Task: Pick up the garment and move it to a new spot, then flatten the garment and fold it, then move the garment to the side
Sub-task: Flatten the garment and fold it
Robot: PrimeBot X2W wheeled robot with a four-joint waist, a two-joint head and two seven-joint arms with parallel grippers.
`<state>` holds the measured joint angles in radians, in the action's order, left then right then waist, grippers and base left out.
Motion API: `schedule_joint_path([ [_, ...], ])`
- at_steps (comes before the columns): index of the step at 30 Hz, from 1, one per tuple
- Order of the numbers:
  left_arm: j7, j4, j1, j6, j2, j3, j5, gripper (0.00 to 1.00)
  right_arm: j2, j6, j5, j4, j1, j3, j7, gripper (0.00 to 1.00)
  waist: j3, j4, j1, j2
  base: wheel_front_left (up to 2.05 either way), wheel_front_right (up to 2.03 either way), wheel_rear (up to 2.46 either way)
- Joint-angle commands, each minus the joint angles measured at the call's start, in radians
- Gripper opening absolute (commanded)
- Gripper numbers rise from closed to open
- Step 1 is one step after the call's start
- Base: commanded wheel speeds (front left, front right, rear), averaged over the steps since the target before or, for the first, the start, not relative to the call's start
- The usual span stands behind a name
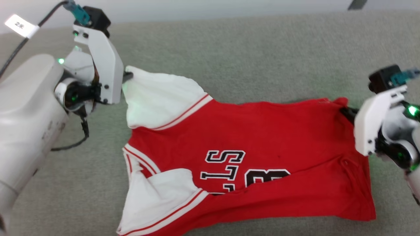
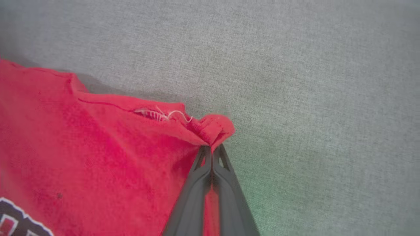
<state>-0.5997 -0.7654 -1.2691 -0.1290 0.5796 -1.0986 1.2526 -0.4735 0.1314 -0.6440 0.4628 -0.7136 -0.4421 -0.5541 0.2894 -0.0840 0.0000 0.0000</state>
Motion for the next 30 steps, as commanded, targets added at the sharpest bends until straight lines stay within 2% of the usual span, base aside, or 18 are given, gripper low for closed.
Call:
schedule_joint_path([
  [1,-0.008,0.018,0.018,-0.001,0.009,0.000,0.008,0.00,-0.011,-0.002,-0.006,-0.011,0.023,0.004,0.003,0.00,-0.046,0.041,0.0000,0.0000,0.00,0.00,0.00],
  [3,-0.025,0.086,0.036,0.009,0.043,-0.004,0.012,0.00,-0.031,-0.002,-0.015,-0.050,0.060,0.017,-0.007,0.00,-0.064,0.051,0.0000,0.0000,0.00,0.00,0.00],
  [6,-0.054,0.217,0.077,0.054,0.098,-0.007,0.027,0.00,-0.060,-0.002,-0.021,-0.110,0.124,0.047,-0.021,0.00,-0.085,0.064,0.0000,0.0000,0.00,0.00,0.00],
  [16,-0.136,0.787,0.305,0.326,0.353,-0.027,0.119,0.00,-0.098,-0.002,-0.045,-0.301,0.389,0.181,-0.168,0.00,-0.111,0.076,0.0000,0.0000,0.00,0.00,0.00],
  [20,-0.129,0.895,0.394,0.400,0.400,-0.056,0.136,0.00,-0.074,-0.002,-0.039,-0.343,0.480,0.236,-0.215,0.00,-0.106,0.073,0.0000,0.0000,0.00,0.00,0.00],
  [25,-0.104,0.881,0.461,0.413,0.378,-0.085,0.153,0.00,-0.027,-0.002,-0.008,-0.354,0.524,0.270,-0.240,0.00,-0.100,0.063,0.0000,0.0000,0.00,0.00,0.00],
  [26,-0.096,0.864,0.466,0.408,0.371,-0.087,0.148,0.00,-0.020,-0.002,-0.004,-0.355,0.523,0.274,-0.243,0.28,-0.098,0.061,0.0000,0.0000,0.00,0.00,0.00],
  [27,-0.084,0.849,0.467,0.403,0.365,-0.086,0.141,0.09,-0.011,-0.002,0.000,-0.358,0.518,0.279,-0.239,0.83,-0.097,0.059,0.0000,0.0000,0.00,0.00,0.00],
  [28,-0.071,0.832,0.472,0.402,0.354,-0.078,0.150,0.32,-0.003,-0.002,0.007,-0.359,0.516,0.282,-0.241,1.00,-0.096,0.057,0.0000,0.0000,0.00,0.00,0.00],
  [29,-0.059,0.819,0.478,0.399,0.347,-0.074,0.156,0.40,0.003,-0.002,0.009,-0.358,0.516,0.286,-0.248,1.00,-0.095,0.056,0.0000,0.0000,0.00,0.00,0.00],
  [30,-0.048,0.808,0.479,0.393,0.344,-0.072,0.151,0.63,0.006,-0.002,0.010,-0.361,0.517,0.291,-0.255,1.00,-0.095,0.055,0.0000,0.0000,0.00,0.00,0.00],
])
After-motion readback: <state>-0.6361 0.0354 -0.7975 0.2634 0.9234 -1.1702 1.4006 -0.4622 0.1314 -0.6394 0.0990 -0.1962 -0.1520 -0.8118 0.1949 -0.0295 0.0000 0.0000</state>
